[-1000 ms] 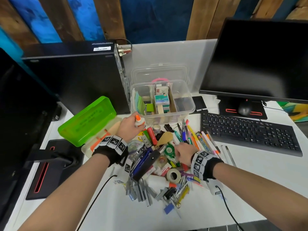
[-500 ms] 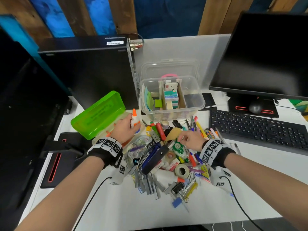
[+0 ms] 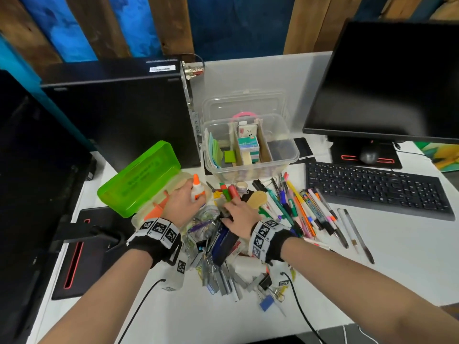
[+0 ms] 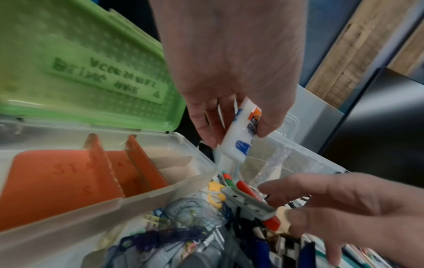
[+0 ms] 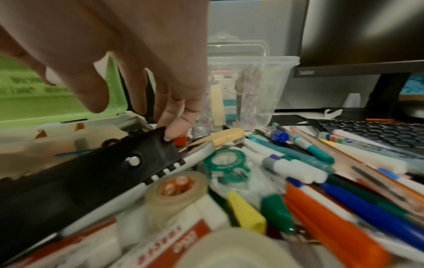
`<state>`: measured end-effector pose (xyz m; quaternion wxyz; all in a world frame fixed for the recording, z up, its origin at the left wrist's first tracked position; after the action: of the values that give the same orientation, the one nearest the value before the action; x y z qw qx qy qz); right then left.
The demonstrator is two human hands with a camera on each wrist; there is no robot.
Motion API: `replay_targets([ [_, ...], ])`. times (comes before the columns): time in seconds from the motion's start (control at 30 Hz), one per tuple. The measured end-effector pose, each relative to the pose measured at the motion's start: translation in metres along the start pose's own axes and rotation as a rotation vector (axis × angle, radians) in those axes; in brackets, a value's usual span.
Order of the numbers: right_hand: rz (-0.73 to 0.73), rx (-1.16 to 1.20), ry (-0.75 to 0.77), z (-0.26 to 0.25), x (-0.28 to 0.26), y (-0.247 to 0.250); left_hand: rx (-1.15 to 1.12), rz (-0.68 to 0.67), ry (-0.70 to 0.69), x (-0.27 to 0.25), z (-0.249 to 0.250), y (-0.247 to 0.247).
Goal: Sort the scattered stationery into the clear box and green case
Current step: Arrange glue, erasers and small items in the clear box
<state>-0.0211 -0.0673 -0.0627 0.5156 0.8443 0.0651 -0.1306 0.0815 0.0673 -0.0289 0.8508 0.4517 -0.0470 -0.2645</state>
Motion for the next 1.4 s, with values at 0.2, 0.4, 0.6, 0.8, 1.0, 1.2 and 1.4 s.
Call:
replay_targets([
  [0.2,0.144,0.14,-0.085,0.045,-0.028,0.015,0.013,-0.047,-0.082,0.006,0.029,-0.014],
  [0.4,0.122,0.068,-0.27,0.15,-0.088,0.037,0.044,-0.083,-0.139,0.006,0.048,-0.036],
  [0.6,-0.071,-0.159,-0.164,0.175,-0.119,0.01,0.026,-0.062,-0.14,-0.004,0.061,-0.042],
  [0.8,0.092,-0.038,-0.231,0.172,-0.114,0.017,0.028,-0.048,-0.098,-0.009,0.056,-0.039],
  [1.0,0.057,-0.21,0.298,0.071,-0.116,0.009,0.092,-0.036,-0.07,-0.015,0.054,-0.041],
  [1.2,-0.273,-0.372,0.437,0.033,-0.106,-0.035,0.059,-0.05,-0.093,-0.016,0.066,-0.039],
  [1.4,-0.259,-0.461,0.532,0.039,-0.093,-0.037,0.044,-0.012,-0.092,-0.006,0.068,-0.033],
])
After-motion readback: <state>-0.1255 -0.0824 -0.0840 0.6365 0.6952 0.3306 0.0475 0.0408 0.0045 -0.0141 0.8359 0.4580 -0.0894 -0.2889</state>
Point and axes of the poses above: each hand's wrist, its own x-axis towards the middle knuckle, its own y-axis out of the back of the hand, z = x × y, the point moved 4 cm from there along x, towards the middle knuckle, and after that the axes turned 6 degrees about y, right-handed, at the moved point
